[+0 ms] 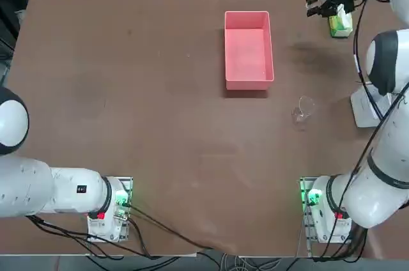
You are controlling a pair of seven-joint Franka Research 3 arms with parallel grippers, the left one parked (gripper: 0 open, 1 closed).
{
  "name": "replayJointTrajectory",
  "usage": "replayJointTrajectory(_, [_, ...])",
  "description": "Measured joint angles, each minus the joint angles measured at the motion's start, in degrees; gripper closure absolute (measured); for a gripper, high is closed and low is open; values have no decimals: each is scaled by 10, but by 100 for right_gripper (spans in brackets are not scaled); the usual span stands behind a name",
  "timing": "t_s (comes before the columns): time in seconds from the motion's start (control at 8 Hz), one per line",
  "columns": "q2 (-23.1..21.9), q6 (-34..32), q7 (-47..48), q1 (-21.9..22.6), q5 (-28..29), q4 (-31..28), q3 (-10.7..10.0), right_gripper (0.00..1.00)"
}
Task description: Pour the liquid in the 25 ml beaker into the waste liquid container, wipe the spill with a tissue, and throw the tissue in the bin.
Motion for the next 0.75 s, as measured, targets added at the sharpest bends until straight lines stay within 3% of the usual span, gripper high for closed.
replayJointTrajectory(0.25, [8, -28, -53, -119, 6, -4, 100, 53])
replayJointTrajectory(0.38, [18, -41, -76, -168, 6, -4, 138, 53])
replayJointTrajectory(0.62, [46, -67, -115, -243, 7, -4, 190, 53])
replayJointTrajectory(0.75, [63, -78, -130, -266, 7, -4, 203, 53])
